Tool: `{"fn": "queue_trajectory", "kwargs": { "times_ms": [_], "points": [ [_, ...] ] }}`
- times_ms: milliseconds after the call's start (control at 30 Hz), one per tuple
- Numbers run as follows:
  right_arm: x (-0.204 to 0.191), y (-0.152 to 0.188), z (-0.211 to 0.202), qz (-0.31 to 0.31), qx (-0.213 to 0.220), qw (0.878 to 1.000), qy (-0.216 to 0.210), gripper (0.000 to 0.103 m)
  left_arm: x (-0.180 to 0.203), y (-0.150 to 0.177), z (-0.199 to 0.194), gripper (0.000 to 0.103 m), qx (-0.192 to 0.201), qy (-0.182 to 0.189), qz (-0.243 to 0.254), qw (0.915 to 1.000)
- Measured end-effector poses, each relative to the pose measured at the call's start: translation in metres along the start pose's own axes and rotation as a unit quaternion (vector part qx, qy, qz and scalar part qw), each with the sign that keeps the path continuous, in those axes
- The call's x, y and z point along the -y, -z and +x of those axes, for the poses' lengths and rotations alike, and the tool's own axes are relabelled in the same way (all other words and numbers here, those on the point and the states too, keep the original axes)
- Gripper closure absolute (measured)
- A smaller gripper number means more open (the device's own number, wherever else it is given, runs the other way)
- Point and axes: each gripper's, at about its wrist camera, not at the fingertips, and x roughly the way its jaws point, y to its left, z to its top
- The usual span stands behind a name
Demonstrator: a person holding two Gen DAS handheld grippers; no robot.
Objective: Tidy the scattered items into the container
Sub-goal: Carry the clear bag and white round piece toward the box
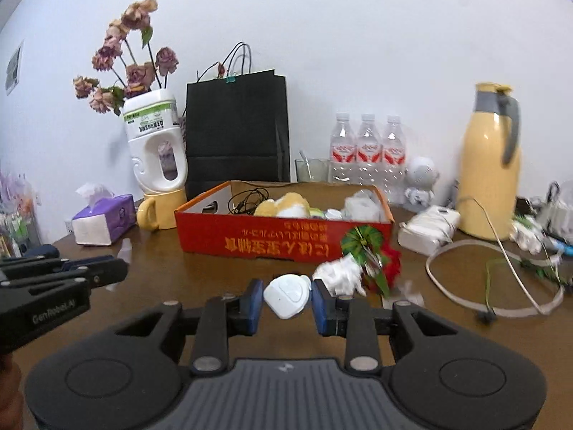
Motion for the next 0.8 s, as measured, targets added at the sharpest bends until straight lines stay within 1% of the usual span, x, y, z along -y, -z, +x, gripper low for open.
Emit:
{"fn": "queue_trajectory", "kwargs": {
  "times_ms": [100, 200, 300, 400, 500, 533, 600, 633, 700, 733, 800],
  "points": [
    [-0.001, 0.009, -0.019, 0.002, 0.004, 1.000, 0.001, 0.075, 0.005, 0.005, -0.013, 0.094, 0.004, 0.001, 0.006, 1.0000],
    [-0.004, 0.012, -0.026, 0.004, 0.005, 1.000, -0.010, 0.075, 0.005, 0.002, -0.016, 0.094, 0.005, 0.000, 0.006, 1.0000],
    [-0.008, 0.010, -0.027, -0.004, 0.010, 1.000, -0.015, 0.075, 0.004, -0.004, -0.012, 0.094, 0.005, 0.005, 0.003, 1.0000],
    [-0.005, -0.001, -0.017, -0.001, 0.011, 1.000, -0.024, 0.075, 0.005, -0.017, 0.005, 0.094, 0.006, 0.019, -0.003, 0.9998],
    [0.001, -0.024, 0.002, -0.008, 0.023, 1.000, -0.019, 0.075, 0.004, -0.044, 0.030, 0.094, 0.017, 0.029, -0.005, 0.9994],
    [0.004, -0.034, 0.008, -0.006, 0.028, 0.999, -0.018, 0.075, 0.003, -0.056, 0.040, 0.094, 0.020, 0.037, -0.006, 0.9991],
    [0.013, -0.058, 0.026, -0.003, 0.031, 0.999, -0.023, 0.075, 0.001, -0.081, 0.065, 0.094, 0.020, 0.053, -0.010, 0.9983],
    [0.018, -0.072, 0.037, 0.000, 0.031, 0.999, -0.026, 0.075, 0.001, -0.094, 0.081, 0.094, 0.014, 0.060, -0.007, 0.9981],
    [0.027, -0.103, 0.065, 0.005, 0.018, 0.999, -0.039, 0.075, -0.001, -0.116, 0.114, 0.094, -0.009, 0.070, -0.011, 0.9974],
    [0.032, -0.117, 0.081, 0.013, 0.009, 0.999, -0.046, 0.075, -0.003, -0.126, 0.133, 0.094, -0.030, 0.080, -0.011, 0.9963],
    [0.040, -0.142, 0.114, 0.015, -0.029, 0.998, -0.055, 0.075, -0.008, -0.143, 0.170, 0.094, -0.069, 0.086, -0.024, 0.9936]
  ]
}}
